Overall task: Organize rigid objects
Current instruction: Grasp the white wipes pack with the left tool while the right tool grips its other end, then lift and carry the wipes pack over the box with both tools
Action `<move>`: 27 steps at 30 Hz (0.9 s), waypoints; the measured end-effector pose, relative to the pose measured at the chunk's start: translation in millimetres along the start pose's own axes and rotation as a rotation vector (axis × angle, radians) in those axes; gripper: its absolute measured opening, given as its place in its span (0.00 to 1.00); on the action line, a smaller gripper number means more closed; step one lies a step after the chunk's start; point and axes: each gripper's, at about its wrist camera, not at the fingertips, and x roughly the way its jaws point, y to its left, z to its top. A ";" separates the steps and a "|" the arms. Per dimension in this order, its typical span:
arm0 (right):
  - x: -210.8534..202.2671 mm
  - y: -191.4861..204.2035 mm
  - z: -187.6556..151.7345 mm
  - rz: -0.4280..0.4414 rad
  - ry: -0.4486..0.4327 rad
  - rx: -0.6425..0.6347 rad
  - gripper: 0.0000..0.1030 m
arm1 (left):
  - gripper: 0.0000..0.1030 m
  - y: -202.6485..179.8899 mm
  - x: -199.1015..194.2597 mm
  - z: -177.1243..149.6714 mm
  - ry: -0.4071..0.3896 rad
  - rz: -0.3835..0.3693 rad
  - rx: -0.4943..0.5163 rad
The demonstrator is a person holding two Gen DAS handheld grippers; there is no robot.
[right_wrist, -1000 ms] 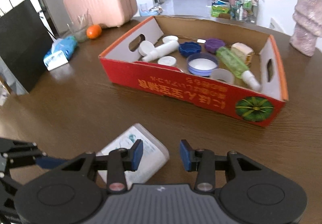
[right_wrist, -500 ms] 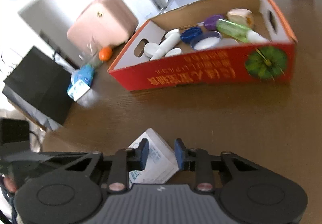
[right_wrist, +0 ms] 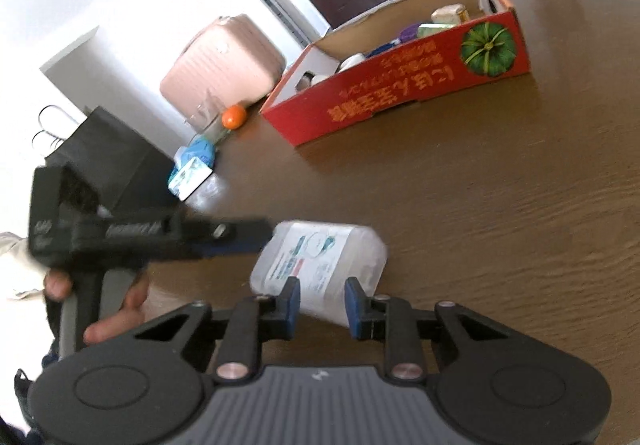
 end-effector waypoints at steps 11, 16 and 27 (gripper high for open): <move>17.8 -18.2 19.7 0.005 0.038 0.111 0.18 | 0.39 -9.9 24.0 10.6 0.153 -0.038 0.034; 18.9 -15.3 36.0 -0.038 0.067 0.094 0.18 | 0.35 -21.1 29.6 24.1 0.173 -0.024 0.065; 3.0 10.9 155.9 -0.060 -0.063 -0.003 0.18 | 0.35 -47.8 10.0 147.5 0.014 -0.061 0.131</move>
